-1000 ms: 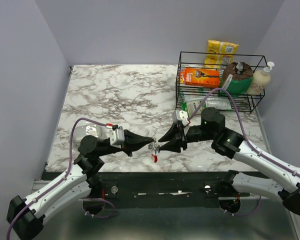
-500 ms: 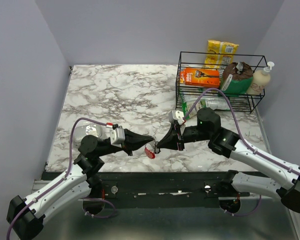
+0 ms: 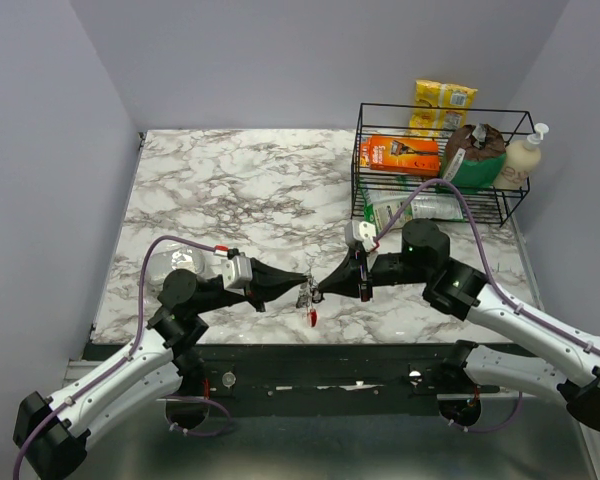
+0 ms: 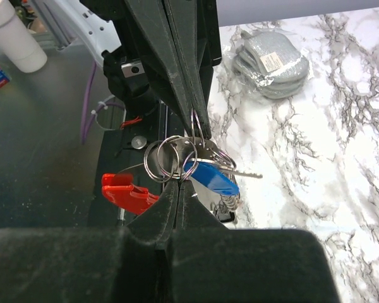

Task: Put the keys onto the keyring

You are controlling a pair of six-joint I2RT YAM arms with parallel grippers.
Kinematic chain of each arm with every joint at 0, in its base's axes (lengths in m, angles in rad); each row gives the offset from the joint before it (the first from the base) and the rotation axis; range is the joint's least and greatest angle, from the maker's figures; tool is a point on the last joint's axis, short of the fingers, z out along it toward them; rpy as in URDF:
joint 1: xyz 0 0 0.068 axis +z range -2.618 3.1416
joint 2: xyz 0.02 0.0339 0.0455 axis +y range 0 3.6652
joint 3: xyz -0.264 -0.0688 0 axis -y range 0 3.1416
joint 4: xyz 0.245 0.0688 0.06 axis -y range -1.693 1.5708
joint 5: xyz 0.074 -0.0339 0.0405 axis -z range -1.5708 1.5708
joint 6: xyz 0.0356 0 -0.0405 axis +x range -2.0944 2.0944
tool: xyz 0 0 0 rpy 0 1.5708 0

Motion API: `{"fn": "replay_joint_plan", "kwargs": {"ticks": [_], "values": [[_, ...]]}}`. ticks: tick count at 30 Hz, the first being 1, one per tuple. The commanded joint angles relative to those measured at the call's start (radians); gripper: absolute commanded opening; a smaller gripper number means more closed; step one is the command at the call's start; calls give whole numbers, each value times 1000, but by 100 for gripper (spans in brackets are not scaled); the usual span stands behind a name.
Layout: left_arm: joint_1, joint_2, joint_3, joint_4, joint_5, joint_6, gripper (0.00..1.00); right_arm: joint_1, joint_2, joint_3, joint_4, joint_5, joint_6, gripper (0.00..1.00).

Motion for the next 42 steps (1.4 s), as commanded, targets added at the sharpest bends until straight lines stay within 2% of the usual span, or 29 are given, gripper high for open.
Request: {"fn": "replay_joint_plan", "kwargs": {"ticks": [1,12,14,19,22,28,42], "values": [[-3,-23,30,8,-15,16,0,-1,-26,-15,0,56,-21,1],[-3,-40,31,8,-35,21,0,-1,-6,-41,-6,57,-24,4],[-3,-40,31,11,-35,21,0,-1,-7,-43,-6,62,-24,8],[-3,-40,31,15,-32,18,0,-2,-18,-47,-6,80,-27,31],[-3,-40,33,15,-26,16,0,-2,-36,-47,-4,91,-22,39],[-3,-38,33,19,-6,15,0,-1,-61,-46,7,94,-19,41],[-4,-14,30,57,26,1,0,-2,-26,-29,65,-58,18,43]]}}
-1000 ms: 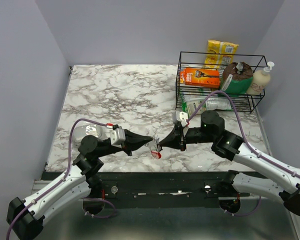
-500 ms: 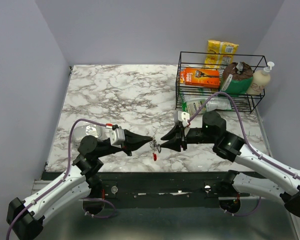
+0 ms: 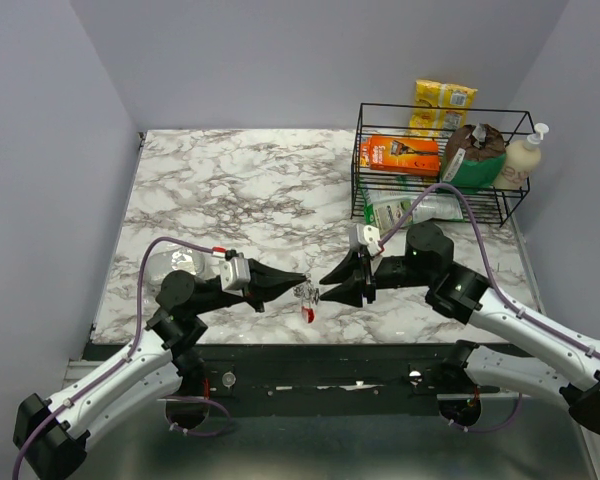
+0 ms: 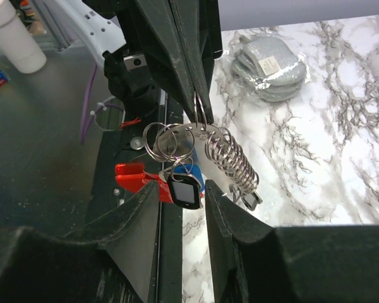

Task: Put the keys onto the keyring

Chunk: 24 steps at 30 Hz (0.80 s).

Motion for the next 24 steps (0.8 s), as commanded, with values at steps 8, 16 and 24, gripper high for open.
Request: {"fn": "replay_joint_plan", "kwargs": {"ticks": [8,16,24], "values": [[-3,21,31,76,50,-15,0,-2,25,10,67,-65,36,27],[-3,22,31,79,44,-11,0,-2,26,5,65,-40,32,1],[-3,11,28,64,41,-7,0,-1,16,2,63,-19,26,0]]}}
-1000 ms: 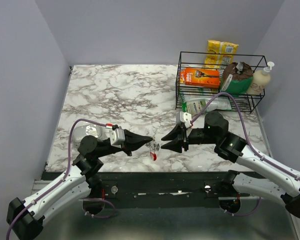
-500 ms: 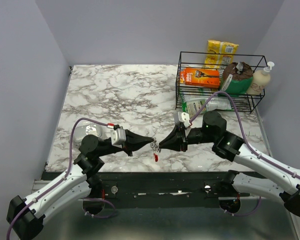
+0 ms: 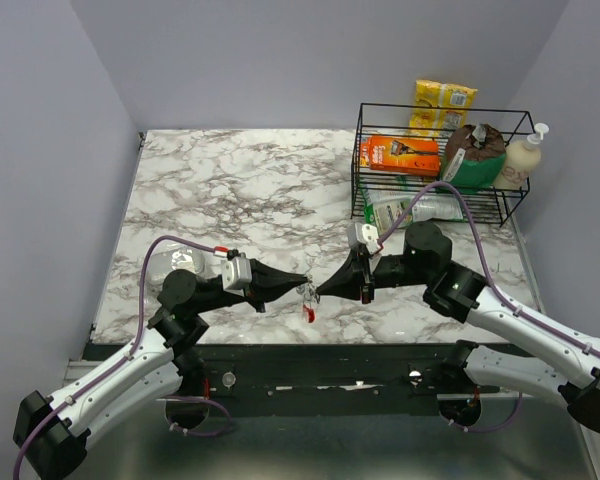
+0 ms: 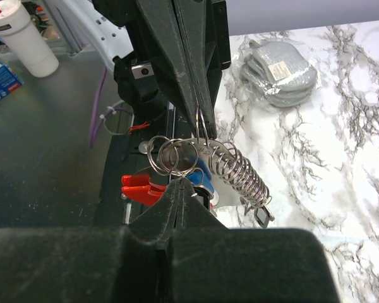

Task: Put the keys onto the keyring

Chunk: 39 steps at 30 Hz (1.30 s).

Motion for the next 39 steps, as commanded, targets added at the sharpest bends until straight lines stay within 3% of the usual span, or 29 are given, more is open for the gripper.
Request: {"fn": "replay_joint_plan", "kwargs": {"ticks": [1,31,32,33,35,39], "values": [[-3,-15,25,35,17,1,0,-1,-15,1,20,26,-4,0],[-3,-38,13,0,49,7,0,-2,-31,16,23,87,-27,1],[-3,-41,13,-2,46,8,0,-1,-41,13,23,83,-27,6],[-3,-41,11,-2,45,8,0,-1,-49,10,25,86,-27,20],[-3,-43,11,-5,43,11,0,-2,-72,2,25,84,-24,23],[-3,-40,14,-11,39,16,0,-2,-94,-5,23,69,-18,42]]}}
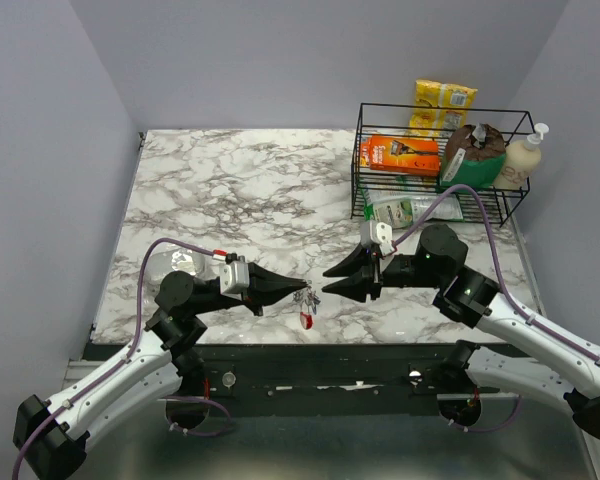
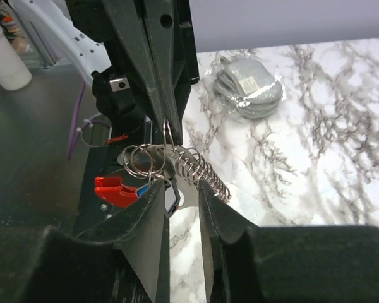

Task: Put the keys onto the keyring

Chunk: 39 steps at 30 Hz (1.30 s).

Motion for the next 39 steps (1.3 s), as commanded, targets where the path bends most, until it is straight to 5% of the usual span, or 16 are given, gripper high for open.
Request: {"fn": "replay_joint_plan", "kwargs": {"ticks": [1,9,15,39], "values": [[-3,-7,19,1,-13,16,0,-2,-34,-4,22,-13,4,44],[-3,46,31,-44,-114,20,0,-2,26,2,13,27,38,61],[-3,97,42,-47,-154,29,0,-1,69,25,0,73,79,50],[-3,135,71,-104,-275,62,0,15,193,56,7,215,211,61]]}}
